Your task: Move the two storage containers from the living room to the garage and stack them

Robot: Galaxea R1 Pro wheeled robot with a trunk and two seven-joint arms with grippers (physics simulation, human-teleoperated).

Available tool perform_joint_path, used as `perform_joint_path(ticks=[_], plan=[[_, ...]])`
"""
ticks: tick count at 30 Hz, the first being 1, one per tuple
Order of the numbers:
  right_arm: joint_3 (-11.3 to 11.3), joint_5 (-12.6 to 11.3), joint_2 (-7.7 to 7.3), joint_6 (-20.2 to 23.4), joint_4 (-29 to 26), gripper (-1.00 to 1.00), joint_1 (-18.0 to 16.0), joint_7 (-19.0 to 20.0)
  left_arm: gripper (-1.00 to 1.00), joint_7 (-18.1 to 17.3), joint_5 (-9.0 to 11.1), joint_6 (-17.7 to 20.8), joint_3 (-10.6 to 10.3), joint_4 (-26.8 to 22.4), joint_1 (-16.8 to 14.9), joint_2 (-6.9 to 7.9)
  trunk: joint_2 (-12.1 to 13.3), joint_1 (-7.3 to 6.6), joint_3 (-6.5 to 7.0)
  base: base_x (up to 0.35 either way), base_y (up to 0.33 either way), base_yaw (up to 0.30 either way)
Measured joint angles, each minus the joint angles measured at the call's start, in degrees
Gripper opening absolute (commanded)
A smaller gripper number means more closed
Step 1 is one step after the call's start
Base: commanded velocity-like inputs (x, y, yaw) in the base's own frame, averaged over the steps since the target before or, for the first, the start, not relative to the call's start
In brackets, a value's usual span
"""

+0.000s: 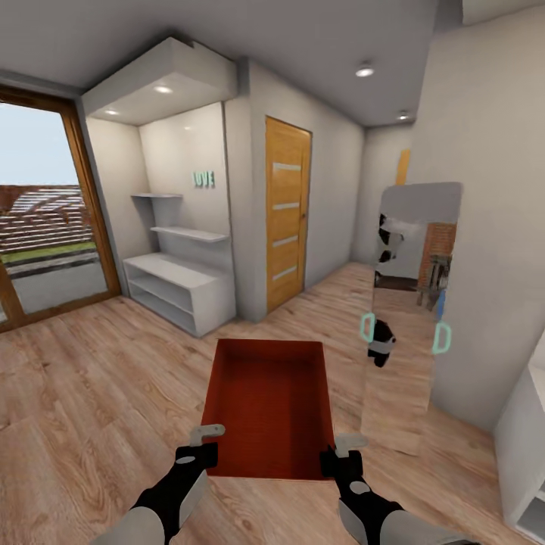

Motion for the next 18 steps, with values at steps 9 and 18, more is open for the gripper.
perform_joint_path(ticks=[9, 18], plan=[[0.01, -0.01, 0.00, -0.02, 0.00, -1.00, 0.00, 0.01, -1.00, 0.00, 0.01, -0.01, 0.00, 0.00, 0.00, 0.00, 0.00, 0.00, 0.00, 0.322, 0.000, 0.269], [-0.33, 0.42, -0.06, 0.07, -0.05, -1.00, 0.00, 0.09, -1.00, -0.01, 0.04, 0.00, 0.02, 0.03, 0.00, -0.02, 0.00, 0.00, 0.00, 0.322, 0.000, 0.089]])
